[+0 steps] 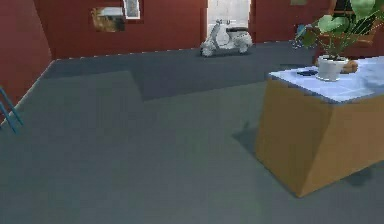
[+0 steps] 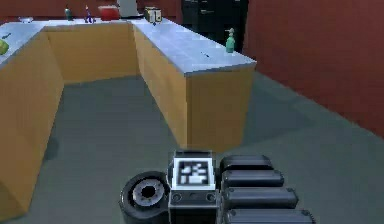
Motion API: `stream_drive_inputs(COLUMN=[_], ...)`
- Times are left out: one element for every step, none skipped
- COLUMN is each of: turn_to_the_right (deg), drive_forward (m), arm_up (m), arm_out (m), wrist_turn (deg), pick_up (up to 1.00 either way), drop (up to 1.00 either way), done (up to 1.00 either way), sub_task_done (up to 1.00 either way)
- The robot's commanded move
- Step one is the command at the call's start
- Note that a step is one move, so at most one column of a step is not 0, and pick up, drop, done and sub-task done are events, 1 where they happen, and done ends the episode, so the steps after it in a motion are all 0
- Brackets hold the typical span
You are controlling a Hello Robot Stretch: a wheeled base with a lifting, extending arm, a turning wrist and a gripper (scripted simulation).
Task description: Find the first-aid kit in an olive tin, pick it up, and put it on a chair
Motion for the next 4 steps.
stream_drive_inputs(turn_to_the_right=[0.0, 0.0, 18.0, 0.0], drive_forward=[1.00, 0.65, 0.00, 0.50], arm_up=[0.00, 0.00, 0.00, 0.00], arm_out=[0.00, 0.00, 0.00, 0.00], wrist_turn=[0.0, 0.0, 0.0, 0.0], pick_up=[0.00, 0.00, 0.00, 0.00], drop=[0.00, 0.00, 0.00, 0.00], done=[0.00, 0.00, 0.00, 0.00], sub_task_done=[0.00, 0.00, 0.00, 0.00])
